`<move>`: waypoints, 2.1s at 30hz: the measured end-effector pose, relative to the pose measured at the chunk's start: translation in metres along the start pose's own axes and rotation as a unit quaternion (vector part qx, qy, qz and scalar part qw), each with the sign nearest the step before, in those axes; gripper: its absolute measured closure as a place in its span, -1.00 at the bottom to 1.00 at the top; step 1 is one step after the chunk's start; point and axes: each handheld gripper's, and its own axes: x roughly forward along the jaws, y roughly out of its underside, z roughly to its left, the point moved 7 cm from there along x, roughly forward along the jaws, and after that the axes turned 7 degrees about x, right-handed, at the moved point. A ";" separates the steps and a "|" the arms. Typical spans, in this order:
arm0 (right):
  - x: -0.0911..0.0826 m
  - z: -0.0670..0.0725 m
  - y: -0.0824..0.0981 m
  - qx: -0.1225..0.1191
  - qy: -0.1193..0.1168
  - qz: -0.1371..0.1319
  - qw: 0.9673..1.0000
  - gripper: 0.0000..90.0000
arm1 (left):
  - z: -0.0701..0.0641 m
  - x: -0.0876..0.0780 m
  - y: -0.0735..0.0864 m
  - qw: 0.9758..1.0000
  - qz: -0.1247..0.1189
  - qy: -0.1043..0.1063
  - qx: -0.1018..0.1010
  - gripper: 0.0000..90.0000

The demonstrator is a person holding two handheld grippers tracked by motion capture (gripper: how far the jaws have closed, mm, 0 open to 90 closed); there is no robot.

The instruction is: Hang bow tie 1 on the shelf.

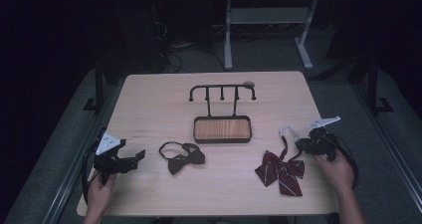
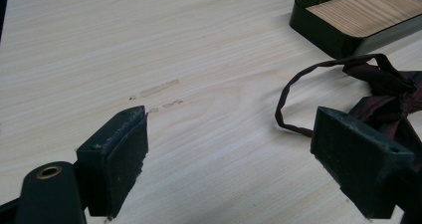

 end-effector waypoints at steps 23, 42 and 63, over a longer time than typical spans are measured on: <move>-0.038 0.026 -0.013 -0.031 -0.072 -0.039 0.996 0.95 | 0.001 -0.003 0.000 1.000 -0.005 0.001 -0.008 -0.68; -0.112 0.082 -0.056 -0.138 -0.123 -0.096 0.978 0.96 | 0.001 -0.002 -0.003 1.000 -0.014 0.005 -0.016 -0.68; -0.144 0.112 -0.108 -0.210 -0.151 -0.086 0.962 0.96 | -0.003 -0.006 -0.005 1.000 -0.024 0.008 -0.010 -0.68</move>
